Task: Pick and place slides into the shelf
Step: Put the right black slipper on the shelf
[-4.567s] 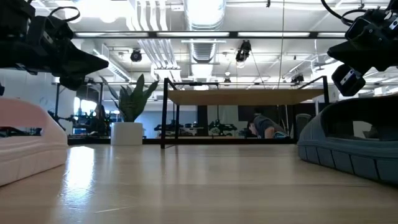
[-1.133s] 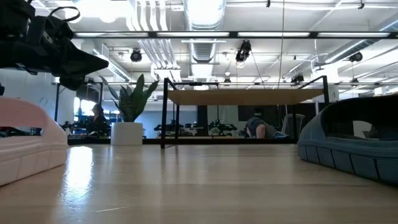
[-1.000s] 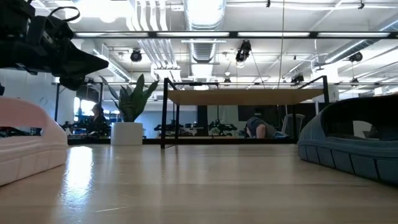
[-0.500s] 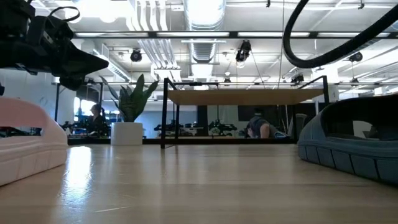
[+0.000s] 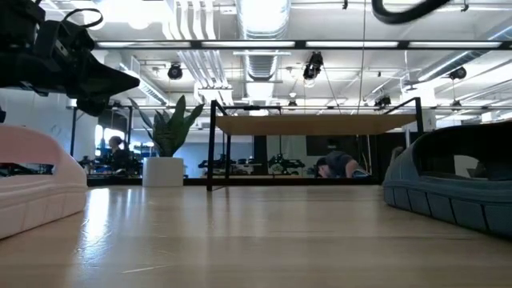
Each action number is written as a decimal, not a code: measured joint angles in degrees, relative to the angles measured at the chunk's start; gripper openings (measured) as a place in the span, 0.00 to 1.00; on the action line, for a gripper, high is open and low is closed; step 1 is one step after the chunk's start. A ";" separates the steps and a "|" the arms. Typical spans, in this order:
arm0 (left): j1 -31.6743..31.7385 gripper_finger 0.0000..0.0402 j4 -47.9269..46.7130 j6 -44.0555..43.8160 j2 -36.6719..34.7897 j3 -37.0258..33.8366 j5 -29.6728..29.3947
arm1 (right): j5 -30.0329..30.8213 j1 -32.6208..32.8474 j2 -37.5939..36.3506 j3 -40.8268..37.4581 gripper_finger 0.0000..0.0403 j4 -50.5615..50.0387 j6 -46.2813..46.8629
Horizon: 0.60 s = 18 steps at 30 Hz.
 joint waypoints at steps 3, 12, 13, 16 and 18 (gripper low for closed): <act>0.01 0.00 0.03 -0.01 0.00 0.00 0.00 | 0.00 -0.04 0.00 -1.09 0.48 0.01 1.37; 0.00 0.00 0.02 0.00 0.00 0.00 0.00 | 0.19 -0.04 0.00 -5.29 0.48 0.80 2.75; 0.00 0.00 0.02 -0.01 0.00 0.00 0.00 | 0.20 -0.04 0.00 -6.06 0.48 1.36 2.73; 0.00 0.00 0.02 0.00 -0.03 0.00 0.00 | 0.19 -0.05 0.00 -8.42 0.48 2.43 2.73; 0.00 0.00 0.04 0.00 -0.04 0.00 0.00 | 0.21 -0.11 -0.02 -9.99 0.48 2.93 2.74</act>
